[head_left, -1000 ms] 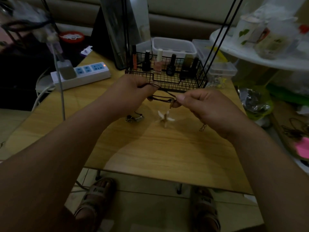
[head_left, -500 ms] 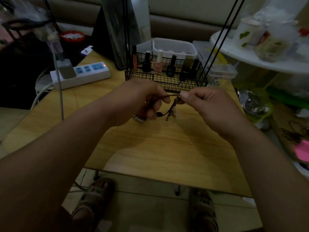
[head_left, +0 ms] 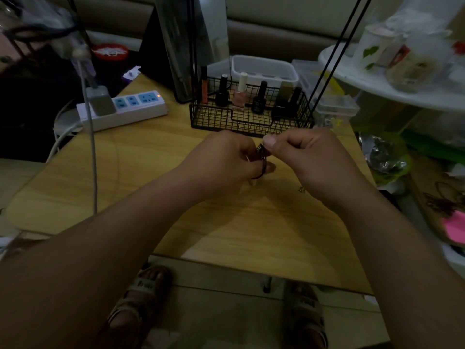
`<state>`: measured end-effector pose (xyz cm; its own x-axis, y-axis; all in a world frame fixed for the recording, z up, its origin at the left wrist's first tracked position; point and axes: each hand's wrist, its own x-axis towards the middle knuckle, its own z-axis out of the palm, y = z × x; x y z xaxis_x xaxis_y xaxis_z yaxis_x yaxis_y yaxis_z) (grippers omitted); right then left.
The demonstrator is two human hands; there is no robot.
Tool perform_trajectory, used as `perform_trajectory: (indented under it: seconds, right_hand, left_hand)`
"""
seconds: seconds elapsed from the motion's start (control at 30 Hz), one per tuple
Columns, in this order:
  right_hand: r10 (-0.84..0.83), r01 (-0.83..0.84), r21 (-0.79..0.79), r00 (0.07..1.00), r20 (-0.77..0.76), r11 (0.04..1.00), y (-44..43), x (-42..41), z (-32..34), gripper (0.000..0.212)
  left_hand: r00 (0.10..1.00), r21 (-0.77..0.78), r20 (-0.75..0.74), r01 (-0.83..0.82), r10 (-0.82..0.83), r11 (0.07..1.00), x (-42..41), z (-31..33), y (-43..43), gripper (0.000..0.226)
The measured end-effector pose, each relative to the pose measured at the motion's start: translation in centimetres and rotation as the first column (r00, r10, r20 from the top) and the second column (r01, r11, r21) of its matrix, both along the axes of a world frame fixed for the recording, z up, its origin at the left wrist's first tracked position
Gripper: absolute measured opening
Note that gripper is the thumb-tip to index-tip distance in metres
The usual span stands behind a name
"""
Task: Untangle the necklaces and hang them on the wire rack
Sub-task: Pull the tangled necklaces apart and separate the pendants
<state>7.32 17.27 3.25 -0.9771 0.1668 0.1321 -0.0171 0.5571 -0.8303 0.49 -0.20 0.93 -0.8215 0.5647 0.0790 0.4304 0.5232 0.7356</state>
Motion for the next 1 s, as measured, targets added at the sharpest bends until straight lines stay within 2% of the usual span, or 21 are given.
perform_trajectory:
  seconds: [0.13, 0.37, 0.5, 0.63, 0.8, 0.93, 1.0]
  right_hand:
    - [-0.021, 0.021, 0.016, 1.000, 0.002, 1.000, 0.3, 0.0, -0.1, 0.023]
    - [-0.082, 0.064, 0.132, 0.988, 0.134, 0.989, 1.2, 0.1, -0.2, 0.039]
    - [-0.148, 0.129, 0.128, 0.978, 0.150, 0.983, 1.5, 0.2, -0.1, 0.047]
    - [-0.211, 0.199, 0.094, 0.967, 0.140, 0.975, 1.7, 0.4, 0.4, 0.048]
    - [-0.276, 0.268, 0.082, 0.955, 0.111, 0.960, 2.4, 0.5, 0.9, 0.046]
    - [-0.326, 0.323, 0.041, 0.942, 0.079, 0.945, 3.1, 0.4, 0.9, 0.042]
    - [-0.337, 0.338, -0.007, 0.938, 0.078, 0.941, 3.3, 0.3, 0.9, 0.040]
  left_hand:
    - [1.000, -0.023, -0.028, -0.002, 0.002, 1.000, -0.2, 0.1, -0.2, 0.016]
    - [0.986, 0.058, 0.155, -0.072, 0.062, 0.996, -1.3, 1.4, -2.0, 0.019]
    - [0.988, 0.014, 0.064, -0.143, 0.142, 0.990, -1.5, 1.2, -2.2, 0.014]
    - [0.979, -0.083, -0.042, -0.202, 0.199, 0.976, -1.6, 1.0, -2.4, 0.032]
    - [0.984, -0.149, -0.045, -0.177, 0.173, 0.973, -2.1, 1.4, -2.8, 0.025]
    - [0.993, -0.224, -0.064, -0.110, 0.098, 0.968, -2.3, 1.7, -3.1, 0.046]
    - [0.994, -0.268, -0.075, -0.102, 0.085, 0.958, -2.3, 1.7, -3.2, 0.048]
